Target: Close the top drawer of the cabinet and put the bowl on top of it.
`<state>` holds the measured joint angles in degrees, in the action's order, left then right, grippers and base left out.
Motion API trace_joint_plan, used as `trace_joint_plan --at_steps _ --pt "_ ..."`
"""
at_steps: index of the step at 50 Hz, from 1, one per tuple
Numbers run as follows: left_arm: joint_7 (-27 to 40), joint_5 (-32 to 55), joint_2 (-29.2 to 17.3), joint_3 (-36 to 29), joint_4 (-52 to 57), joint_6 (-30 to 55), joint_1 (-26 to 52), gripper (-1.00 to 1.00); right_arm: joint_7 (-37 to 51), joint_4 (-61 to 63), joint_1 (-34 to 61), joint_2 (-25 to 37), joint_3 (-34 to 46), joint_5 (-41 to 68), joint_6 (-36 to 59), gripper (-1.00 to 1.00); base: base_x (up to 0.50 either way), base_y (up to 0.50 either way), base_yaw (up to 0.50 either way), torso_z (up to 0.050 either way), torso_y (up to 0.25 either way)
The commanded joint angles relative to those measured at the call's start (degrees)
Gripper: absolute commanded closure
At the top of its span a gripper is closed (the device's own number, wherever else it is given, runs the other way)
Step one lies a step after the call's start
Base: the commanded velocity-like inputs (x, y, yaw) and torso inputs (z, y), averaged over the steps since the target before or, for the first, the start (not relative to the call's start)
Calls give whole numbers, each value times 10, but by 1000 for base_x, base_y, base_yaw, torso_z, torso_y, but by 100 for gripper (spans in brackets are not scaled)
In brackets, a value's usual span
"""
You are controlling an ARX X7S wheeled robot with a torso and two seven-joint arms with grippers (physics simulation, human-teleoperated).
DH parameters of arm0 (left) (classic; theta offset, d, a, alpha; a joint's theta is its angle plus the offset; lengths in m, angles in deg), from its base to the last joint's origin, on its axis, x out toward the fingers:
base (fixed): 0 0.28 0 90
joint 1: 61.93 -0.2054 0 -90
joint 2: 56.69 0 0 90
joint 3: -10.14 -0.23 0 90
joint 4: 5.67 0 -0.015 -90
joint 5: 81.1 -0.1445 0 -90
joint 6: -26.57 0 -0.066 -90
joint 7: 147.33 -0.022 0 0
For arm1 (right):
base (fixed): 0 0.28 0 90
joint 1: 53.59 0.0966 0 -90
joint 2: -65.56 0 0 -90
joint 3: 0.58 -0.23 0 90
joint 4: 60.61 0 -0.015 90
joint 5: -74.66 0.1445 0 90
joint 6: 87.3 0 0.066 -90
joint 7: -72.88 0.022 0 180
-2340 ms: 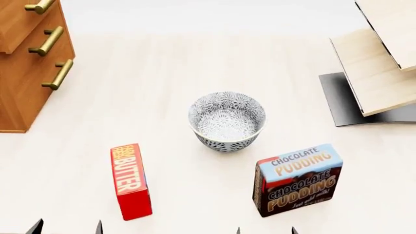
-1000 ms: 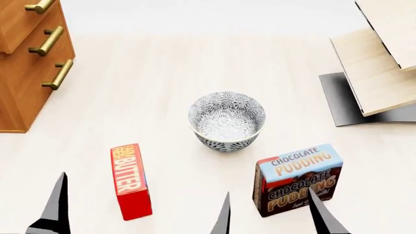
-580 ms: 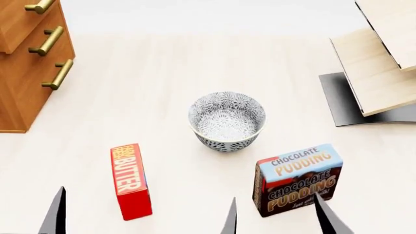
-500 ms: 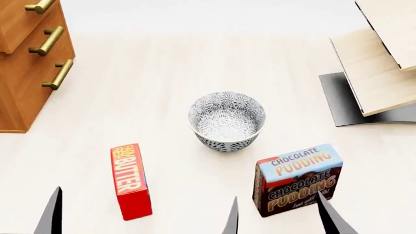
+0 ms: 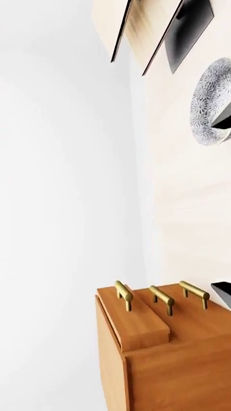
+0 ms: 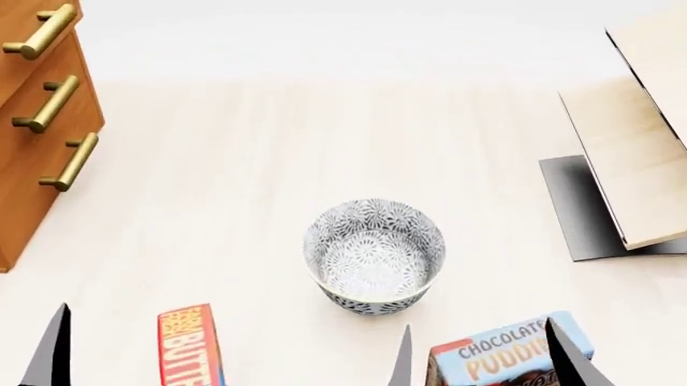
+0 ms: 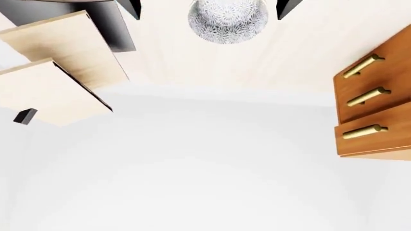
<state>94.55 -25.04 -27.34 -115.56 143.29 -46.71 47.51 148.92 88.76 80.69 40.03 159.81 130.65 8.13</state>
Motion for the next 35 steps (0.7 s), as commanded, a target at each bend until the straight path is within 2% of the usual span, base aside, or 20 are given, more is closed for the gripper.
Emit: trace_joint_plan --at_steps 1,35 --pt "5 -6 -15 -12 0 -18 -4 -100 4 -6 17 -5 37 -11 -15 -100 367 0 0 0 0" --pt "-1 -23 -10 -30 -15 -35 -10 -100 10 -4 29 15 61 -19 -40 -100 370 0 0 0 1"
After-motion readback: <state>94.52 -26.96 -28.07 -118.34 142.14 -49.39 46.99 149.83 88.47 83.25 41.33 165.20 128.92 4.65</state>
